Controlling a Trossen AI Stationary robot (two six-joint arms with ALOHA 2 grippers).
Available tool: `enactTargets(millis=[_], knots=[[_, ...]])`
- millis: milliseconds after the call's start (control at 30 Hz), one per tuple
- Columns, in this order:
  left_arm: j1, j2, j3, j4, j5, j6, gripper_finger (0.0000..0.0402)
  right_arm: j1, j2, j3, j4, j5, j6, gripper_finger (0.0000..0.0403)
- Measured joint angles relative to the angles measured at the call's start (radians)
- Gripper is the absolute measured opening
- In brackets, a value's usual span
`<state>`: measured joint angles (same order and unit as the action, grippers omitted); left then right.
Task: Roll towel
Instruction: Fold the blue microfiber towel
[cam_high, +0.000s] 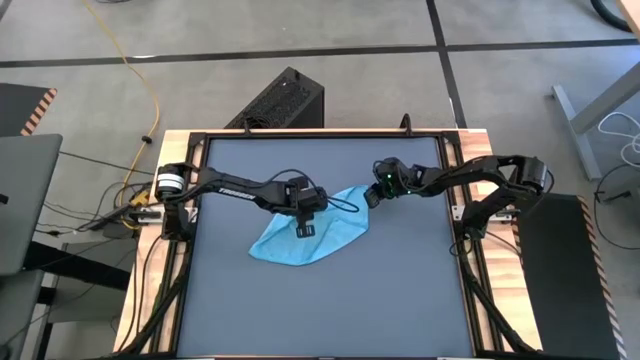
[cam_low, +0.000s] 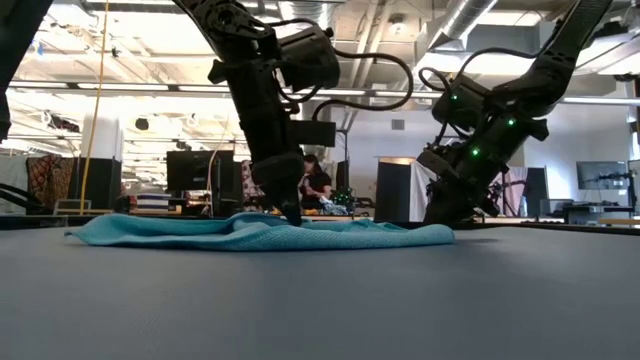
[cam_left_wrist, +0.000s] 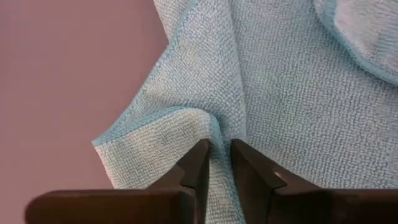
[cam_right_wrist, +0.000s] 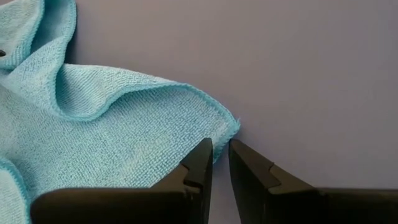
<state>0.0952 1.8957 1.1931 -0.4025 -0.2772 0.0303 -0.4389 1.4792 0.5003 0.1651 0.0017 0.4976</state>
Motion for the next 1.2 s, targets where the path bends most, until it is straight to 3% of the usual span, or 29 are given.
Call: enactTargets(millis=[167, 467, 633, 800, 1200], knots=[[0.000, 0.000, 0.000, -0.006, -0.024, -0.011, 0.0005, 0.000, 0.000, 0.000, 0.000, 0.000, 0.000, 0.0082], [0.000, 0.000, 0.000, -0.012, -0.015, -0.025, 0.0001, 0.000, 0.000, 0.000, 0.000, 0.000, 0.000, 0.0082], [0.005, 0.000, 0.000, -0.008, 0.081, 0.004, 0.0015, 0.000, 0.000, 0.000, 0.000, 0.000, 0.000, 0.0082], [0.010, 0.002, 0.000, -0.024, 0.076, -0.003, 0.0026, 0.000, 0.000, 0.001, 0.000, 0.000, 0.000, 0.0082], [0.010, 0.003, 0.000, -0.049, 0.056, -0.001, 0.0001, 0.000, 0.000, 0.001, 0.000, 0.000, 0.000, 0.0082]])
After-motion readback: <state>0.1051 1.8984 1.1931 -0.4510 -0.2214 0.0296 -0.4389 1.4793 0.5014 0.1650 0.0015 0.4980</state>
